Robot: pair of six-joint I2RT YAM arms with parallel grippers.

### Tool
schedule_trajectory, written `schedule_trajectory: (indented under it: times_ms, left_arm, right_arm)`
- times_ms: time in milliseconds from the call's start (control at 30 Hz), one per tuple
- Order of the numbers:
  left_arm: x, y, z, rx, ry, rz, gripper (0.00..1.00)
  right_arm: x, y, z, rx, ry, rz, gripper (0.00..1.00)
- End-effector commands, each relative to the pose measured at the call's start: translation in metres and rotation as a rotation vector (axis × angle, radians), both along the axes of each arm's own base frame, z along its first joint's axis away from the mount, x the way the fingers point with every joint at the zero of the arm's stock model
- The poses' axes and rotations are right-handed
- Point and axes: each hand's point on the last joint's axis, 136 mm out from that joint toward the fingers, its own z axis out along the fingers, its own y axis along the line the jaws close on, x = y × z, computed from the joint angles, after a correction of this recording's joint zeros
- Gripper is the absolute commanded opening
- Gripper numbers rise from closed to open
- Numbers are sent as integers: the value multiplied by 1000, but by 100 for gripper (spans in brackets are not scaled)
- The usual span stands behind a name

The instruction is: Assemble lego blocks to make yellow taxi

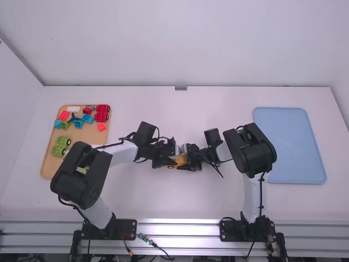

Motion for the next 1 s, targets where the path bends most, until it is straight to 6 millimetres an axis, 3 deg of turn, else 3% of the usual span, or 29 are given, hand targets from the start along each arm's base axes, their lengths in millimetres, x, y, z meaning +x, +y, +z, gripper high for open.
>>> schedule_trajectory:
  times_ms: [0, 167, 300, 667, 967]
  left_arm:
    - [-1, 5, -2, 24, -7, 33, 2]
    - [9, 16, -2, 6, -6, 85, 2]
    - [6, 19, -1, -17, 5, 65, 2]
    - [2, 7, -14, -24, 17, 33, 2]
    - [-7, 10, -21, 6, 61, 32, 2]
  right_arm:
    - [-4, -2, -10, -29, 32, -12, 37]
    - [-5, -3, -11, -31, 37, -12, 37]
    - [-5, -3, -10, -30, 35, -11, 37]
    - [-6, -3, -11, -33, 40, -11, 35]
    - [-4, -3, -11, -33, 33, -11, 32]
